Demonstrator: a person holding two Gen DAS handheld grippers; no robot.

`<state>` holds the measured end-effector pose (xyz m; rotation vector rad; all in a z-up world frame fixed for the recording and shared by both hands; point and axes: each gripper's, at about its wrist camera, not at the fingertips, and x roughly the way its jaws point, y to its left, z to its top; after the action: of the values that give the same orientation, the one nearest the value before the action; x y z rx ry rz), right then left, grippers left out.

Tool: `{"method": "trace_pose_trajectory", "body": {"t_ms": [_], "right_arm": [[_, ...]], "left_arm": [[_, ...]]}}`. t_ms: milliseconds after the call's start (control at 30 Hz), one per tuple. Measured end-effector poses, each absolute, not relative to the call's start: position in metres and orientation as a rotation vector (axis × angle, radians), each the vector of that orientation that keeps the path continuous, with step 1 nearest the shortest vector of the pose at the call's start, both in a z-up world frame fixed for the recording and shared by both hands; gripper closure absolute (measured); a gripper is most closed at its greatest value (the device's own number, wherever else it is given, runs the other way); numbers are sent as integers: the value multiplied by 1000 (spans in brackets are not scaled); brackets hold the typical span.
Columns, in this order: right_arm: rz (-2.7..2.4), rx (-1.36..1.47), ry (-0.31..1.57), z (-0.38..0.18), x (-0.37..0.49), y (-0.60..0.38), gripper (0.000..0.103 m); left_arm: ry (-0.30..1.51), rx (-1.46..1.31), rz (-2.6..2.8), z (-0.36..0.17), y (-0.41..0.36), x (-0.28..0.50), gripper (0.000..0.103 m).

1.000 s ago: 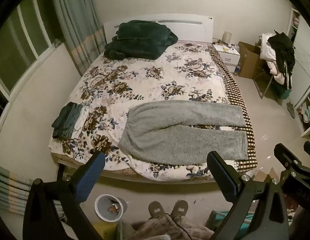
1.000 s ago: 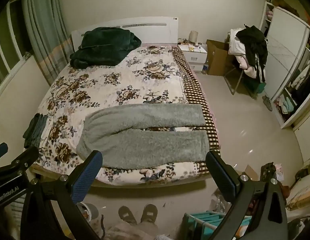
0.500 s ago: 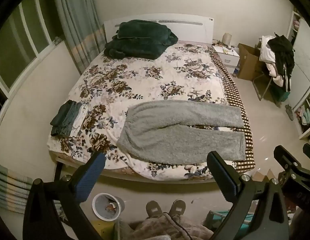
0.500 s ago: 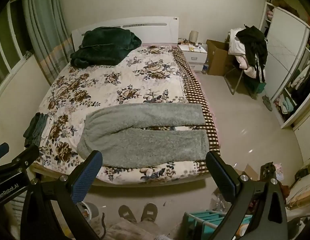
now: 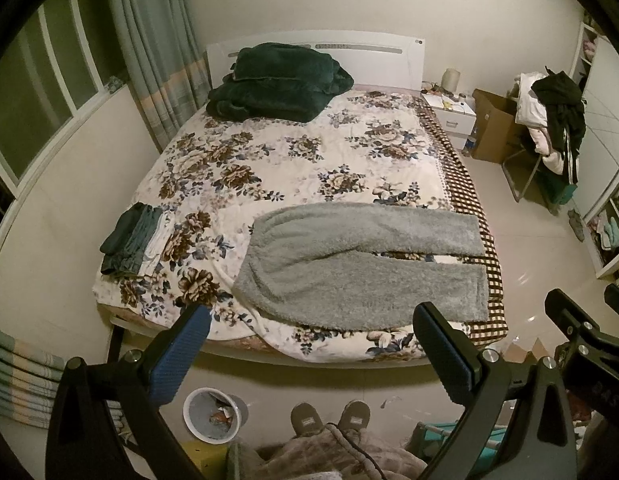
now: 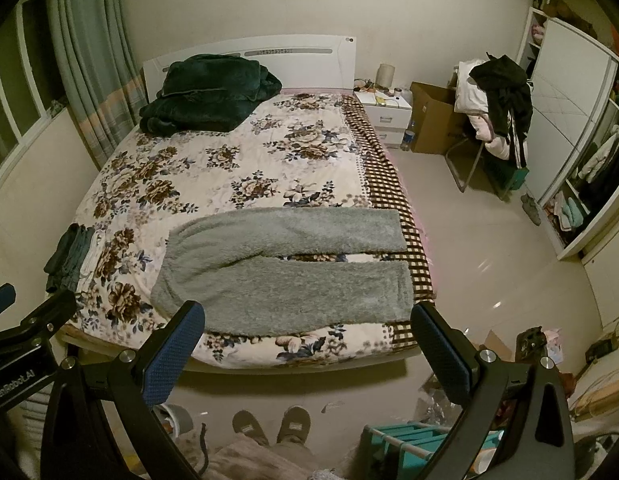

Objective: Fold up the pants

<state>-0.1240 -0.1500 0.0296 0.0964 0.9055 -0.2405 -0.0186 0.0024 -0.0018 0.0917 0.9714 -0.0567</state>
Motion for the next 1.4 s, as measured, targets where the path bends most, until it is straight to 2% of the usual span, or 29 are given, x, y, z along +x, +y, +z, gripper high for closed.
{"method": "trace_pose_trajectory", "body": {"t_ms": [1400], "right_arm": [[-233, 90, 893, 46, -121, -144, 0]], "left_arm": [[963, 81, -60, 6, -14, -14, 0]]}}
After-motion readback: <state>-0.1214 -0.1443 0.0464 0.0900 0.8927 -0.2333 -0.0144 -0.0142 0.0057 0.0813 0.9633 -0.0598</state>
